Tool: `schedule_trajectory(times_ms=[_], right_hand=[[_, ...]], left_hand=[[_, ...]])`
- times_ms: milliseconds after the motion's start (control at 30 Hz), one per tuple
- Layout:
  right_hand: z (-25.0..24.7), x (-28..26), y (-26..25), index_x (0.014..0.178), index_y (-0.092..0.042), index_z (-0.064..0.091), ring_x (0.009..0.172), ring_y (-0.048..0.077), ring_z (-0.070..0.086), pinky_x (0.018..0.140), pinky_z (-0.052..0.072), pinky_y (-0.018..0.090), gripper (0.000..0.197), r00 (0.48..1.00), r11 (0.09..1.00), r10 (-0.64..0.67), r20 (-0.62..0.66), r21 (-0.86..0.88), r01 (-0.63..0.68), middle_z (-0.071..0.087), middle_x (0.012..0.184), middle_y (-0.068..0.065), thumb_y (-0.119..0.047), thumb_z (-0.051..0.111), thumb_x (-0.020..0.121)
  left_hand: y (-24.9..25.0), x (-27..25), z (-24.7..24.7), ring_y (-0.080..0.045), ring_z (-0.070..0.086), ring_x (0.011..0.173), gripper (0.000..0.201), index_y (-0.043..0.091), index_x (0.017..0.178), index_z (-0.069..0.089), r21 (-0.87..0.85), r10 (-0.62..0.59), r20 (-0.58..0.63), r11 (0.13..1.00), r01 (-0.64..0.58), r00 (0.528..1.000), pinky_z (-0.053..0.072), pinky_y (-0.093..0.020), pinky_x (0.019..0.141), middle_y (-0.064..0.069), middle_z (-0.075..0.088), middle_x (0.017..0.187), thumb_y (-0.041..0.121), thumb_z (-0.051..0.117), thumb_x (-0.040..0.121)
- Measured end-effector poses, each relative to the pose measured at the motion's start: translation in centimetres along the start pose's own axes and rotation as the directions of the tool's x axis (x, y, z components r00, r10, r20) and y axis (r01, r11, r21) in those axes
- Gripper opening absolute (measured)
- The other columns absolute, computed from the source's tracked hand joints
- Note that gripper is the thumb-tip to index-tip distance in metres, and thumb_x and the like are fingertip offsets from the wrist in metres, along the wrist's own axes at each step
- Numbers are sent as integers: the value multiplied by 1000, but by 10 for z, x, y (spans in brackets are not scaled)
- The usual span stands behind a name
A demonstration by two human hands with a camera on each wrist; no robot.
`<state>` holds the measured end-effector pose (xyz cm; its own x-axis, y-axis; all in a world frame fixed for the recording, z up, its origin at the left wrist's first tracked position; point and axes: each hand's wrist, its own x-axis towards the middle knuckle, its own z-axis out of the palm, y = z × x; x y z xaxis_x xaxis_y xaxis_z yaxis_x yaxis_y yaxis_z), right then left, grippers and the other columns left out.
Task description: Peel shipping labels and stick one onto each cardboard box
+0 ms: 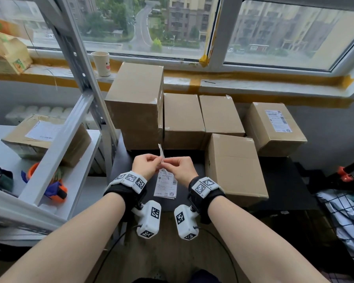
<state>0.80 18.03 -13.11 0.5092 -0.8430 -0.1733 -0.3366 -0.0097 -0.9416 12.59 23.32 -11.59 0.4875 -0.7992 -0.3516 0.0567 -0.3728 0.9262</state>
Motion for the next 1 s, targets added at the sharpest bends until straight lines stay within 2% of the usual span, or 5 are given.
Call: schedule_trajectory(times_ms=[300, 467, 533, 633, 1000], right_hand=[[5, -4, 4, 92, 2, 72, 77, 16, 63, 82, 54, 32, 14, 998, 997, 41, -56, 71, -37, 68, 81, 9, -10, 67, 85], [3, 1, 11, 80, -8, 64, 77, 18, 64, 77, 57, 27, 10, 991, 980, 119, -68, 171, -106, 64, 75, 4, -5, 60, 89], [-1, 3, 13, 86, -4, 62, 80, 19, 65, 71, 57, 22, 7, 982, 966, 161, -99, 222, -136, 64, 80, 8, -5, 57, 91], [-9, 7, 17, 97, 0, 61, 84, 20, 66, 66, 56, 19, 10, 961, 948, 229, -154, 259, -185, 64, 87, 9, -6, 55, 92], [-36, 37, 28, 79, -18, 60, 71, 19, 71, 74, 60, 37, 14, 868, 950, 297, -398, 29, -311, 68, 77, 2, -13, 54, 90]], left_hand=[[-9, 2, -3, -38, 68, 89, 17, 13, 67, 65, 47, 5, -24, 999, -4, 1000, 54, -46, 88, -18, 68, 79, 5, 64, 83], [-16, 10, -3, -34, 69, 79, 14, 9, 71, 62, 17, -37, -60, 999, 38, 998, 59, -40, 77, -22, 67, 82, 3, 60, 84], [-21, 15, -3, -25, 68, 70, 14, 9, 75, 60, -7, -78, -72, 997, 78, 994, 59, -29, 64, -19, 66, 80, 4, 56, 87], [-29, 25, -7, -25, 68, 70, 15, 10, 75, 60, -11, -120, -119, 993, 119, 986, 58, -32, 70, -18, 67, 83, 5, 56, 88], [-70, 55, -21, -32, 71, 78, 11, 9, 81, 60, -14, -242, -250, 969, 247, 937, 60, -32, 68, -17, 65, 95, 1, 55, 86]])
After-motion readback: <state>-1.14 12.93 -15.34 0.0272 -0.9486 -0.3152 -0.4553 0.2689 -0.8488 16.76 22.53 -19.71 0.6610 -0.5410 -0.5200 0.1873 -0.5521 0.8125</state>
